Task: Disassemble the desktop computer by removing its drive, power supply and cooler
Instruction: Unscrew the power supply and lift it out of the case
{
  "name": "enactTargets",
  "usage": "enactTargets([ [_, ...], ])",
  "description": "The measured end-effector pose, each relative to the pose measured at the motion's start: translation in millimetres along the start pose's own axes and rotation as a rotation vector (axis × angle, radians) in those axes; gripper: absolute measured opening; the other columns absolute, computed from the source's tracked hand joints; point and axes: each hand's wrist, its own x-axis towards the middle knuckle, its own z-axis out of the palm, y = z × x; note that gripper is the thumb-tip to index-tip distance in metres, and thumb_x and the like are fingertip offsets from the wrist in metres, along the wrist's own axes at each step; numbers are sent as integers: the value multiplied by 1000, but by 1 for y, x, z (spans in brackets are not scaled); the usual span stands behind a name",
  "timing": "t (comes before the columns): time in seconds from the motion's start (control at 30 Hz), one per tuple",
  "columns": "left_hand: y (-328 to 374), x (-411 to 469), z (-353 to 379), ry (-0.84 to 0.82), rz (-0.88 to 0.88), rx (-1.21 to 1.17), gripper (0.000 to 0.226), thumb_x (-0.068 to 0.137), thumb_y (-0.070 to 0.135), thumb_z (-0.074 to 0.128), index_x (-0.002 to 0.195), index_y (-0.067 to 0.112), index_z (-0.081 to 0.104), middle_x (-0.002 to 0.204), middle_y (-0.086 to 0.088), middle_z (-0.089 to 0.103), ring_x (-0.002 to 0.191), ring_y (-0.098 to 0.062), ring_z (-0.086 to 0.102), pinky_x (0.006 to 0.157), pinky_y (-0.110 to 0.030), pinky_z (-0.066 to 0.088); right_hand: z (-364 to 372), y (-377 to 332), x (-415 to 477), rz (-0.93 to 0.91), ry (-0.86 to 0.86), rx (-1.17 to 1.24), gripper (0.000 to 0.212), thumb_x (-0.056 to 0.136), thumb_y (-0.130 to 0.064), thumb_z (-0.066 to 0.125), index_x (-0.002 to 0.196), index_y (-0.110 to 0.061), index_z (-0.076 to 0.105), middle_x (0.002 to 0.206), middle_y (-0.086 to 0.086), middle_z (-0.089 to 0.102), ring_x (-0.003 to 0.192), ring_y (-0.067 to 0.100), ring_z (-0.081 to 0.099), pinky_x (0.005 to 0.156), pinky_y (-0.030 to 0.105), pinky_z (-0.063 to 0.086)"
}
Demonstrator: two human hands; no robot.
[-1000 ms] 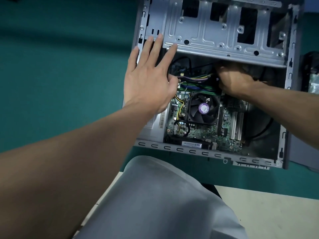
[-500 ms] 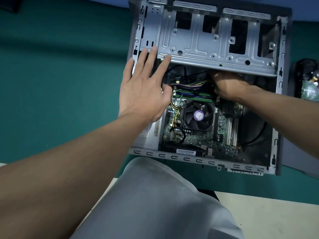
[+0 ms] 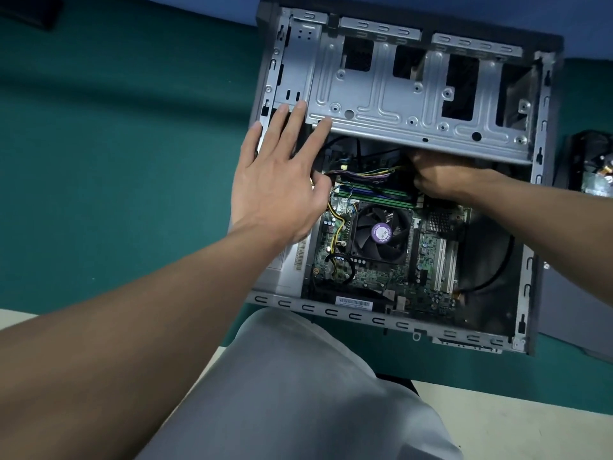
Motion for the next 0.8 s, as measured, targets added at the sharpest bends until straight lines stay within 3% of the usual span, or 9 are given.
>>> enactTargets([
  [0.1, 1, 0, 0, 0, 1, 0, 65, 92, 42, 28, 155, 34, 16, 164, -2, 10, 150, -16, 3, 121, -41, 2, 2, 2, 3, -14, -31, -72, 46, 101, -26, 37, 143, -6, 37, 148, 20, 36, 136, 35, 34, 112, 46, 26],
  [0.23, 0, -1, 1, -3, -6, 4, 65, 92, 43, 27, 155, 34, 15, 164, -1, 8, 150, -15, 2, 122, -41, 1, -2, -9, -1, -44, 105, -66, 33, 88, -7, 55, 119, 4, 50, 117, 27, 57, 100, 39, 59, 89, 44, 50],
  [0.33, 0, 1, 0, -11, -2, 9, 65, 92, 44, 26, 155, 34, 14, 164, -1, 7, 150, -15, 1, 122, -41, 1, -12, -11, -1, -53, 62, -56, 42, 89, -5, 56, 128, 5, 43, 123, 28, 54, 105, 39, 57, 94, 41, 47],
  [0.5, 0, -2, 2, -4, -5, 23, 65, 92, 44, 26, 155, 34, 14, 164, -1, 8, 150, -15, 2, 122, -41, 1, -7, -15, -5, -116, 131, -145, 34, 84, -1, 58, 116, 7, 50, 109, 27, 59, 90, 37, 60, 78, 36, 51],
  [0.63, 0, 2, 0, -2, -5, 16, 64, 92, 43, 27, 155, 34, 15, 164, -1, 9, 151, -16, 3, 122, -41, 1, -16, -12, -2, -82, 64, -104, 50, 88, -2, 56, 134, 6, 39, 131, 30, 49, 112, 40, 54, 98, 41, 44],
  [0.8, 0, 0, 0, 0, -10, 23, 64, 92, 42, 28, 155, 34, 15, 164, -1, 9, 151, -16, 3, 122, -40, 1, -9, -17, -7, -116, 142, -185, 36, 81, 2, 60, 115, 8, 49, 108, 29, 58, 90, 38, 60, 79, 37, 49],
])
